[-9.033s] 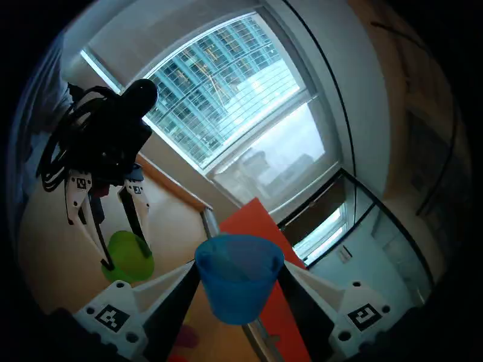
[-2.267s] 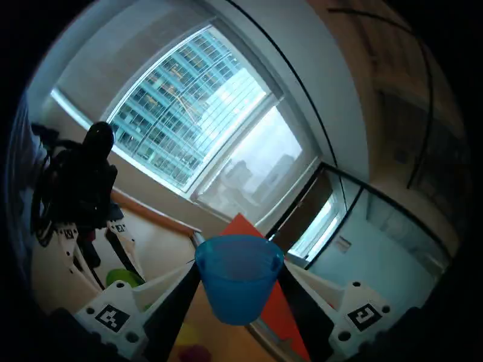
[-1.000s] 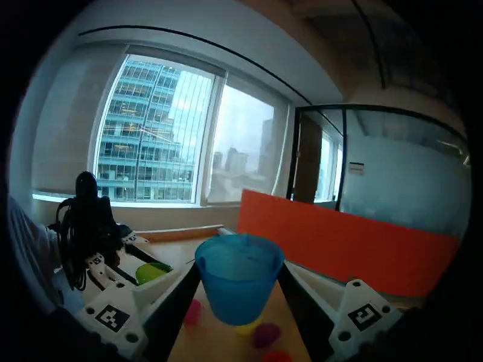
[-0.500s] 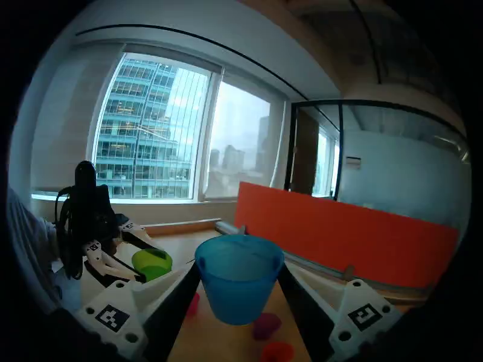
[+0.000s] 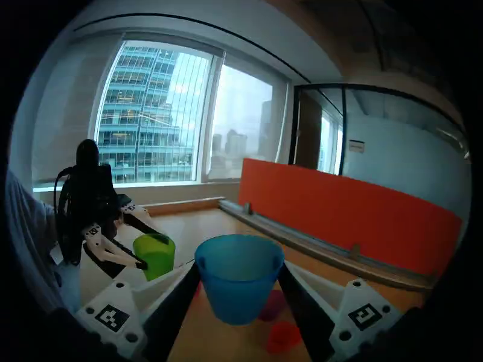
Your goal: Pour water
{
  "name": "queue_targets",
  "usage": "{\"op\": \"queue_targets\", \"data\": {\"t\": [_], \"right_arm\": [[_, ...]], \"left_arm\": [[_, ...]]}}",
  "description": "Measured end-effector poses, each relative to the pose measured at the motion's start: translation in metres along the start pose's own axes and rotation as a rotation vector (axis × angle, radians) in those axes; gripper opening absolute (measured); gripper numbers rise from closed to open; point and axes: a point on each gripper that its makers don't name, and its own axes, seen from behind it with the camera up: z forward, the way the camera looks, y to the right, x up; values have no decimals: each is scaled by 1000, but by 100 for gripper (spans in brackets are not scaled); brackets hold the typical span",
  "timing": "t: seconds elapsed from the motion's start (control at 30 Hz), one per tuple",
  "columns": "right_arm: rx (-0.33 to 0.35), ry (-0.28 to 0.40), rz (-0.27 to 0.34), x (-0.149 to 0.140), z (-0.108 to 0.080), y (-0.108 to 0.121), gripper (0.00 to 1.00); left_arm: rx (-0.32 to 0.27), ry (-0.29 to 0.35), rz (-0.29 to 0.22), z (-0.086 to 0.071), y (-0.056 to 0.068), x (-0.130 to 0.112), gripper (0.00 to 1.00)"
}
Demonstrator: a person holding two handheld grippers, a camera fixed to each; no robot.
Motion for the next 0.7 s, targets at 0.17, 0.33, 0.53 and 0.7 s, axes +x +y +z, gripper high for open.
{"op": "queue_targets", "data": {"t": [0.17,0.33,0.53,0.7], "right_arm": [[13,-33,0,-21,2,-4,90],[29,-71,7,-43,4,-6,90],[53,-121,14,-70,8,-11,90],[72,-158,20,-89,12,-13,90]], "left_arm": [[-17,-42,-2,7,5,-17,88],[-29,-84,-6,12,8,-35,88],[-43,-137,-16,20,10,-56,88],[-55,-186,-14,27,10,-72,88]]}}
